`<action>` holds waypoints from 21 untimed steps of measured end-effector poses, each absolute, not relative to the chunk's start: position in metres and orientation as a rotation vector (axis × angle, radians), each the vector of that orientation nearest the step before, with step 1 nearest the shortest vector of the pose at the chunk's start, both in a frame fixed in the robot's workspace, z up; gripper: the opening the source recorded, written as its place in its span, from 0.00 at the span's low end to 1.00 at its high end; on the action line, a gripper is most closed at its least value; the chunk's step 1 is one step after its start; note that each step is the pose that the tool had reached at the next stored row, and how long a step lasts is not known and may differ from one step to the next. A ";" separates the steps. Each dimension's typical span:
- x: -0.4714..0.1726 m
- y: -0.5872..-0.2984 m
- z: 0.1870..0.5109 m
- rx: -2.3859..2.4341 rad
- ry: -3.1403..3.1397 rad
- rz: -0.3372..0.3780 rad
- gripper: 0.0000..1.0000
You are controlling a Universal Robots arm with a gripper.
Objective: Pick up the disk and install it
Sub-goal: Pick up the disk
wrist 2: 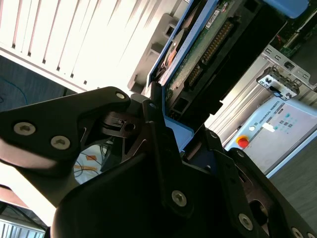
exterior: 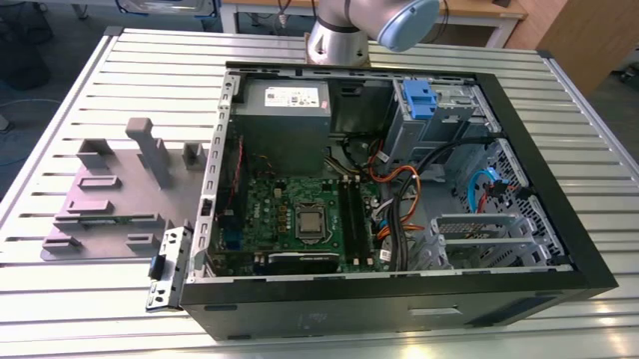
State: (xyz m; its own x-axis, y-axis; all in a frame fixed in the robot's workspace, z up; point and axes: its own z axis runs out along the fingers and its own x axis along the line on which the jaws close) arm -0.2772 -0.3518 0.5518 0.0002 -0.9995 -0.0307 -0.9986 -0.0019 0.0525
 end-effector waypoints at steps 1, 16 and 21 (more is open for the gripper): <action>-0.277 -0.352 0.552 2.211 -2.208 -0.092 0.37; -0.265 -0.352 0.552 2.210 -2.208 -0.093 0.37; -0.261 -0.352 0.552 2.210 -2.208 -0.093 0.37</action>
